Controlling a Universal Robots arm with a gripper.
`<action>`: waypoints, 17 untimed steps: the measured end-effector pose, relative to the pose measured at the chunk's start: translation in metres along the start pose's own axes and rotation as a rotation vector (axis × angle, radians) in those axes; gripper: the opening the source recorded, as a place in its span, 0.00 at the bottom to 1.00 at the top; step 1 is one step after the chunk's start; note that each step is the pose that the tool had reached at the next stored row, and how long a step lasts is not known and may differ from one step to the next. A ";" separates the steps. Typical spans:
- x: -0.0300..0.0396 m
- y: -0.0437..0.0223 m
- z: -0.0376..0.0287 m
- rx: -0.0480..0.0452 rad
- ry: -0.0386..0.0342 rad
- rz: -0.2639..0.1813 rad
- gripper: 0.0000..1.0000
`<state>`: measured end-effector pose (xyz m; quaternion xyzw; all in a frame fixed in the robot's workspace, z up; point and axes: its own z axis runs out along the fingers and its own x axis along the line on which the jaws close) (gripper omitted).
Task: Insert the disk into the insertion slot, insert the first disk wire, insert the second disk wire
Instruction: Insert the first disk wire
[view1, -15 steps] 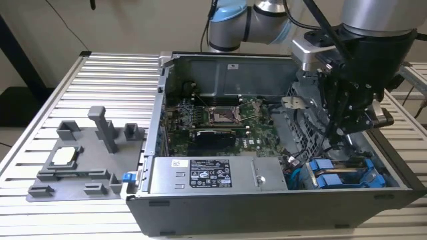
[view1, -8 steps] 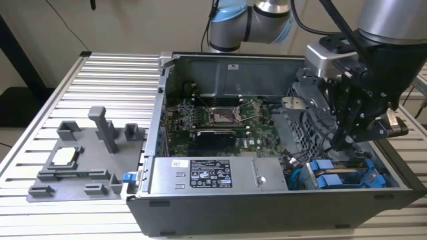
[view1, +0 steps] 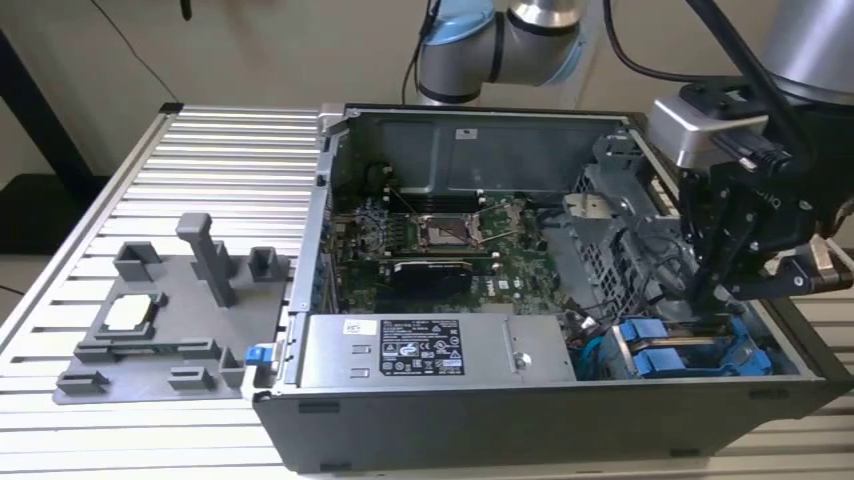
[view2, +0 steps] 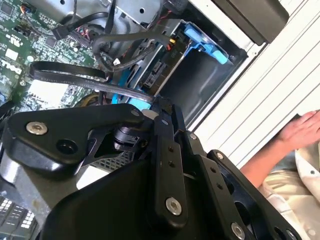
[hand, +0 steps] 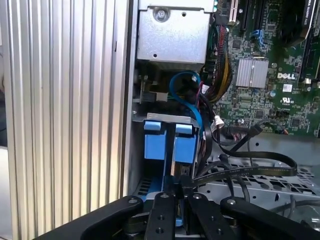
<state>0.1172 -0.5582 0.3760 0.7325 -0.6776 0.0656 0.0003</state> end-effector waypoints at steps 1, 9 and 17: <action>0.0015 -0.0022 0.0006 -0.0039 -0.0004 0.000 0.16; 0.0085 -0.0117 0.0027 -0.0225 -0.0055 -0.001 0.16; 0.0091 -0.0117 0.0029 -0.0123 -0.1440 0.013 0.16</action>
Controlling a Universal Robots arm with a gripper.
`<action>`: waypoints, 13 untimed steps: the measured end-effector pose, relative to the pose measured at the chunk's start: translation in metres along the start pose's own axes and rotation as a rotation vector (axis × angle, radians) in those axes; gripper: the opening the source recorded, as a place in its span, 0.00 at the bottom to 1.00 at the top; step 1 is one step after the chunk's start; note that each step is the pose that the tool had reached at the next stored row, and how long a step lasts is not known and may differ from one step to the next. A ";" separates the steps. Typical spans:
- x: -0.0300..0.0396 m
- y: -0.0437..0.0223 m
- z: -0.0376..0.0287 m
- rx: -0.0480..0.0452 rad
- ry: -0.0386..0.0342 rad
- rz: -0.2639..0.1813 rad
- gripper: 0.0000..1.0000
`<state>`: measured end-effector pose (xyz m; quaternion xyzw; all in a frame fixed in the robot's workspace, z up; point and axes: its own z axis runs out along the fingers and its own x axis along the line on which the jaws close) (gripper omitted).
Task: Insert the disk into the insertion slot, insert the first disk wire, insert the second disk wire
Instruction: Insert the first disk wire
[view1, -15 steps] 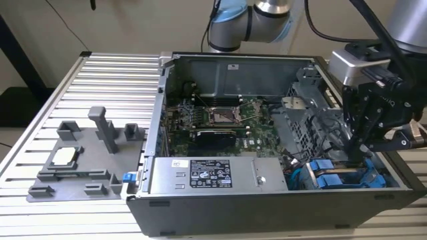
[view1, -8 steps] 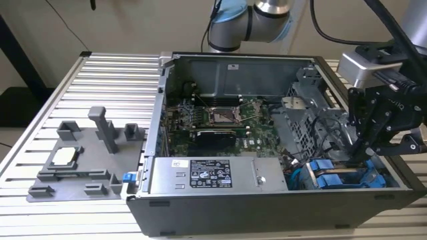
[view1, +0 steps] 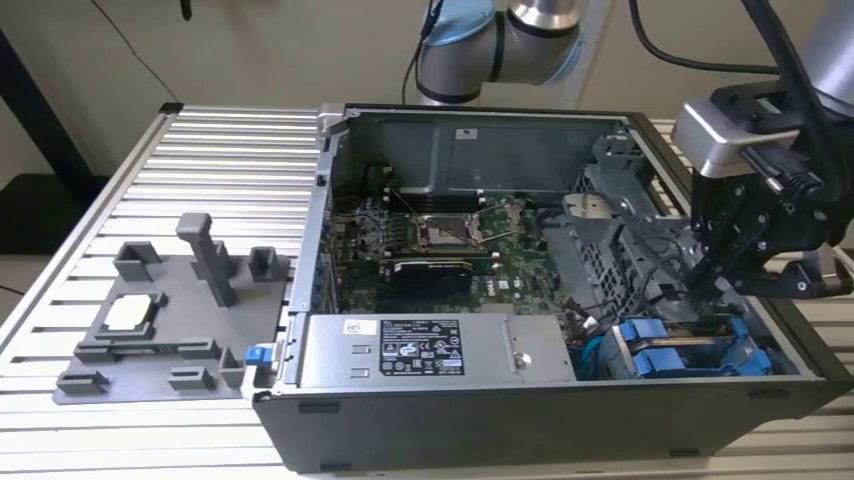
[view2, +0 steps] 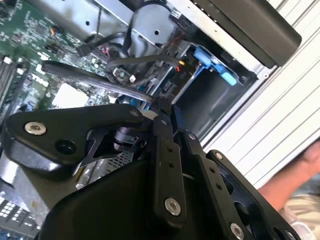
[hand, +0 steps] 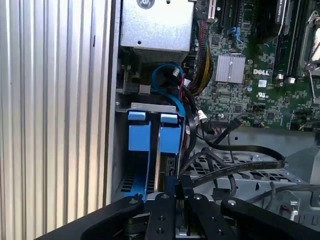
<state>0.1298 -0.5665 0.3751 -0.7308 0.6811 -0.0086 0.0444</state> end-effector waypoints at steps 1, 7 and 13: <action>0.0001 0.0000 0.0000 0.0010 -0.0117 0.003 0.16; 0.0013 -0.0076 0.0007 -0.0409 -0.0225 0.016 0.16; 0.0050 -0.0201 0.0024 -0.0813 -0.0247 0.018 0.16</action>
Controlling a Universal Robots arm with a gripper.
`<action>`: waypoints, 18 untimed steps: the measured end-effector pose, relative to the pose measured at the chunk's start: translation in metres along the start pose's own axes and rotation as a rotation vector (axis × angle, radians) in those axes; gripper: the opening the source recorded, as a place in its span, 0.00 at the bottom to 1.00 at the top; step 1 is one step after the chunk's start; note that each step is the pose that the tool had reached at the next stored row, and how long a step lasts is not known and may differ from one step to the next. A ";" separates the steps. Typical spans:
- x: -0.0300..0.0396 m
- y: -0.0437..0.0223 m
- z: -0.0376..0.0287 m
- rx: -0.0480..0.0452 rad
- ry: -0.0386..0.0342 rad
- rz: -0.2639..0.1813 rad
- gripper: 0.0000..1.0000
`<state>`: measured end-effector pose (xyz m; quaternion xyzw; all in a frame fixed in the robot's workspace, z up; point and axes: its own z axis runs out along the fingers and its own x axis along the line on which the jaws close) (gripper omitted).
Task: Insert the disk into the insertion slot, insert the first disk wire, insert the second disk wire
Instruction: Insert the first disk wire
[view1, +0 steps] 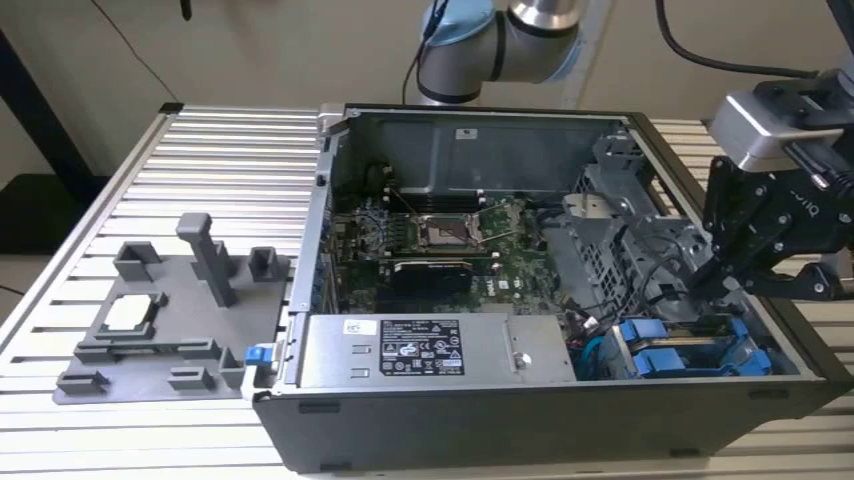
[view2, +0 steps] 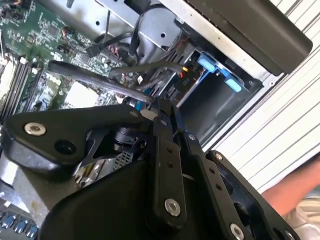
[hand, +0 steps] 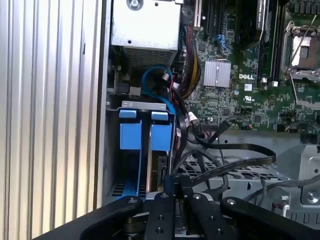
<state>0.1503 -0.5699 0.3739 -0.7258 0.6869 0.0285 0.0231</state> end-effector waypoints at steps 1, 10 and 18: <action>0.0018 0.0001 0.0005 0.0000 -0.0005 0.000 0.16; 0.0099 0.0004 0.0102 0.0038 -0.0051 0.049 0.16; 0.0101 0.0004 0.0125 0.0048 -0.0053 0.061 0.16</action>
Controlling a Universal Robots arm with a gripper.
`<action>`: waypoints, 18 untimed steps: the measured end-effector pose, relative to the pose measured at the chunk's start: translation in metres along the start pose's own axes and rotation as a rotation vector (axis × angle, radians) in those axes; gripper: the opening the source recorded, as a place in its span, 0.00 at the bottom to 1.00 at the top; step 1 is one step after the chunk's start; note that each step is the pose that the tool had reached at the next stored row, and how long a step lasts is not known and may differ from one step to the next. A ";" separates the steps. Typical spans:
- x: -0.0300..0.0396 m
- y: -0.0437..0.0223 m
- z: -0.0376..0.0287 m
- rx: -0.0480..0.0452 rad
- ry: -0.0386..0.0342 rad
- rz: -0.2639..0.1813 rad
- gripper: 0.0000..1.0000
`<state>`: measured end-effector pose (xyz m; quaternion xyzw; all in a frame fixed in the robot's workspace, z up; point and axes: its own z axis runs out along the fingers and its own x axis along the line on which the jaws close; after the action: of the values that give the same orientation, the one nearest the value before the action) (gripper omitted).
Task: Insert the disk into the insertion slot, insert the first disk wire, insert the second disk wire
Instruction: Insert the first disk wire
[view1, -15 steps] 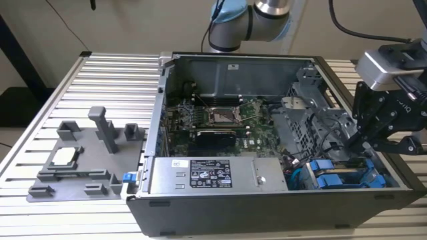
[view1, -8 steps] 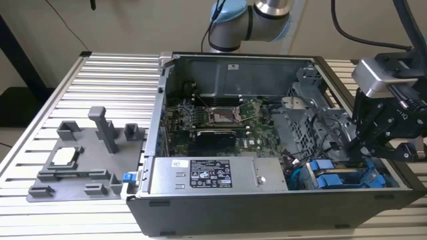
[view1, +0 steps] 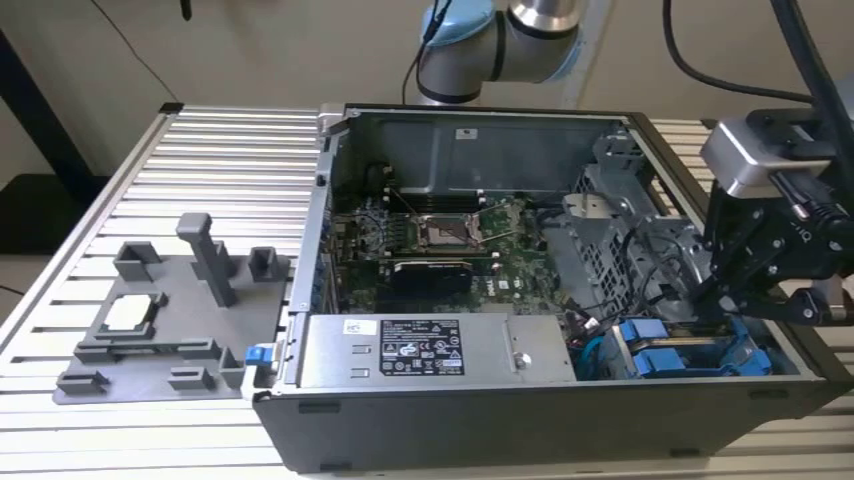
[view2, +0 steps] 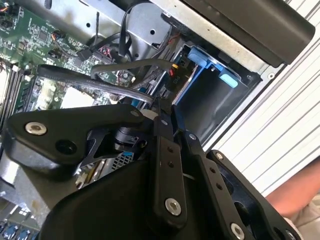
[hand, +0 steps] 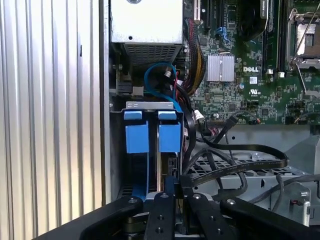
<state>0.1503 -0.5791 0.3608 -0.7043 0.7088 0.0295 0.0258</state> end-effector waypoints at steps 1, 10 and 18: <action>0.0001 0.0000 0.0003 0.0002 -0.0007 0.000 0.16; 0.0003 0.0039 0.0041 0.0179 -0.0088 -0.001 0.16; 0.0007 0.0106 0.0092 0.0512 -0.0089 -0.004 0.16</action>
<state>0.1397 -0.5790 0.3516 -0.7048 0.7077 0.0145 0.0471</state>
